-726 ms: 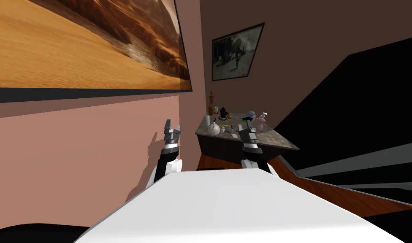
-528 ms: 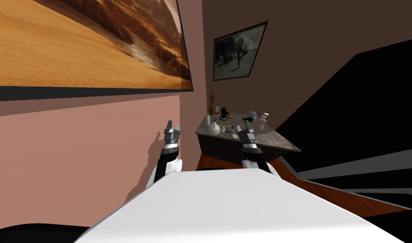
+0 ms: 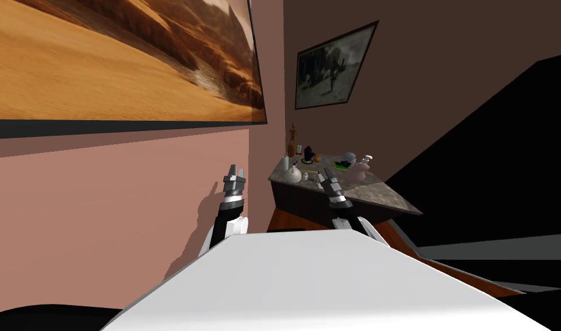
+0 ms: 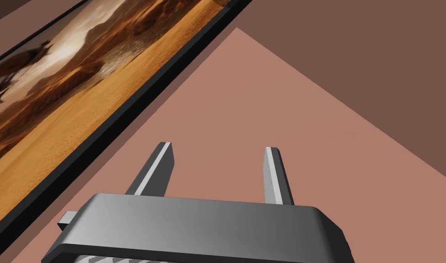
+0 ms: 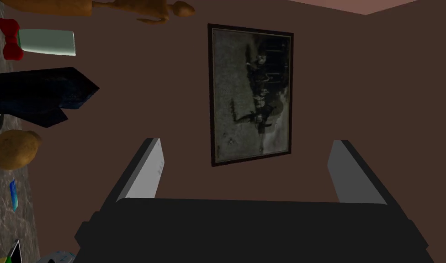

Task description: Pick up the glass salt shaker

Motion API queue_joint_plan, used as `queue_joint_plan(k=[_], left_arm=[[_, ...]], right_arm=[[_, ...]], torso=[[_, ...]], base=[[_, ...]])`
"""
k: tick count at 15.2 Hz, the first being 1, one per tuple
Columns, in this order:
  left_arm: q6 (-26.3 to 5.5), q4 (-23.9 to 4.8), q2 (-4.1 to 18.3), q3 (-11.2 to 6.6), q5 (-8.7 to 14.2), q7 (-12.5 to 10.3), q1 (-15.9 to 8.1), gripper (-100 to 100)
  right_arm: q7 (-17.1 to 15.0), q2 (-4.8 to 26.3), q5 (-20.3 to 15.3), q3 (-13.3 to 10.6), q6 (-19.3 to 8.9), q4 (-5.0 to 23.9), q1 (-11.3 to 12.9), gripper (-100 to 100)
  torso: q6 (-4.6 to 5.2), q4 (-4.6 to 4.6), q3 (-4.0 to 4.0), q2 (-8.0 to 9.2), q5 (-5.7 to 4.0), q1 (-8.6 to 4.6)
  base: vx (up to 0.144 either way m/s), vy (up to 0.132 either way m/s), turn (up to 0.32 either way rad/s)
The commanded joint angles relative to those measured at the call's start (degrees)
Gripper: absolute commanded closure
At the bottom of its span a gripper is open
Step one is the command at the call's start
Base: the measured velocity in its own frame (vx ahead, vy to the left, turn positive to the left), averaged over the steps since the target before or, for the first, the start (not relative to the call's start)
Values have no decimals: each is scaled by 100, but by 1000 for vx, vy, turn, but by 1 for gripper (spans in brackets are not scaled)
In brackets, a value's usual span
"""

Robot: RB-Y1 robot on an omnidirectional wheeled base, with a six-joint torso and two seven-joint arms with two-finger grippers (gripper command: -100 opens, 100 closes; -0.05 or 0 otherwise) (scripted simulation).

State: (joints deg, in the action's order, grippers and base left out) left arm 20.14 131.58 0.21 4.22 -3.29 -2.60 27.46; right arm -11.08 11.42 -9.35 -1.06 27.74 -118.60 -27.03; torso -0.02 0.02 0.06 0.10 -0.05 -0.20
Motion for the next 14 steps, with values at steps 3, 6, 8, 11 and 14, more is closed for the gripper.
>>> queue_joint_plan(k=[3, 6, 8, 11, 14], left_arm=[[0, 0, 0, 0, 0, 0, 0, 0], [0, 0, 0, 0, 0, 0, -1, 0], [0, 0, 0, 0, 0, 0, -1, 0], [0, 0, 0, 0, 0, 0, 0, 0], [0, 0, 0, 0, 0, 0, 0, 0]], right_arm=[[-105, 493, -235, -18, 152, 483, 174, -100], [-154, 794, -347, -27, 218, 743, 267, -100], [-205, 1044, -466, -38, 288, 1001, 363, -100], [-260, 1300, -591, -51, 361, 1271, 464, -100], [-377, 1760, -860, -83, 516, 1733, 673, -100]], torso=[[0, 0, 0, 0, 0, 1], [-3, 0, 1, 3, 0, -2], [-3, 1, 2, 3, 0, -1], [-1, 0, 1, 1, 0, -1], [0, 0, 0, 0, 1, 5]], base=[[-35, -32, 172], [-43, -37, 206], [-45, -33, 224], [-37, -29, 167], [-44, -19, 225]])
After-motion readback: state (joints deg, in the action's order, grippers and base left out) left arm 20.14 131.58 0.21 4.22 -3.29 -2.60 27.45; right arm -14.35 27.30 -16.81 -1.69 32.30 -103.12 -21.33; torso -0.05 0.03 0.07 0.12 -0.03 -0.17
